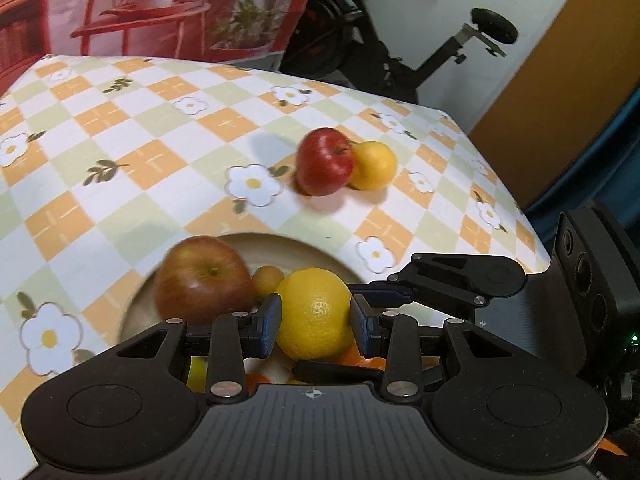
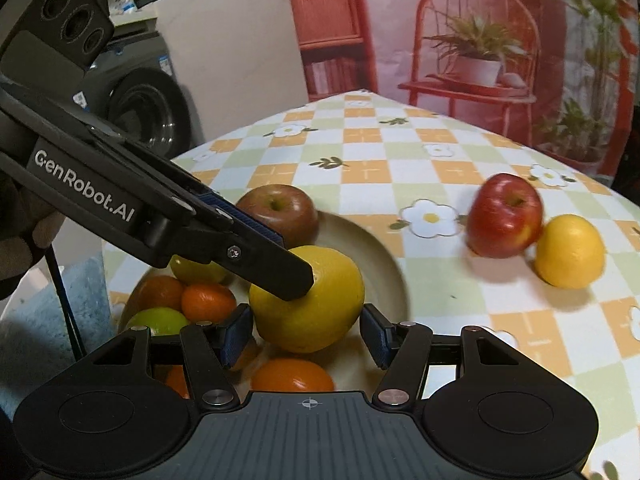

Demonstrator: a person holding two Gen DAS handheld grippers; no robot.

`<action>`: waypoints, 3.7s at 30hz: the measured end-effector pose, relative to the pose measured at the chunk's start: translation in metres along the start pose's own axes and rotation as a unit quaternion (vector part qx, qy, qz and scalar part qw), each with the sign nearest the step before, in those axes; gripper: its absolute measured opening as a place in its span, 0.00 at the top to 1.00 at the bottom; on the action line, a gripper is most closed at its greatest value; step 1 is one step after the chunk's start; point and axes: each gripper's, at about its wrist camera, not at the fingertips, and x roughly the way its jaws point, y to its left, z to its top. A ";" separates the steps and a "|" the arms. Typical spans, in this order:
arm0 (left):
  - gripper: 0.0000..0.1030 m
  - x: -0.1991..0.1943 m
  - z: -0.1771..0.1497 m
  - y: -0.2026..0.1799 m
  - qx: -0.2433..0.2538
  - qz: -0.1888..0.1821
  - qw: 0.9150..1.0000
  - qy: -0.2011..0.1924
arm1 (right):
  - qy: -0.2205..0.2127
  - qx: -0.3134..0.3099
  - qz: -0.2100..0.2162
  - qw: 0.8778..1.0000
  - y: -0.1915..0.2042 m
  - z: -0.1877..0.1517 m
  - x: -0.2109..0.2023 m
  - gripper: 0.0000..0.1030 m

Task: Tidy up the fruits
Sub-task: 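Carry the yellow orange into the plate and open both tools, then move both tools to the red apple beside the lemon, then grasp the red apple between both tools and lift it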

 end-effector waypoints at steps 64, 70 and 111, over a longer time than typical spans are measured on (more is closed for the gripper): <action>0.64 -0.004 0.065 -0.036 0.036 0.054 0.989 -0.130 | -0.127 0.071 -0.116 0.983 -0.095 -0.029 -0.057 0.46; 0.64 0.017 0.083 -0.047 0.039 0.055 0.990 -0.122 | -0.130 0.073 -0.119 0.982 -0.103 -0.026 -0.054 0.46; 0.64 0.089 0.103 0.002 0.026 0.021 0.998 -0.060 | -0.078 0.094 -0.108 0.987 -0.110 0.009 0.018 0.47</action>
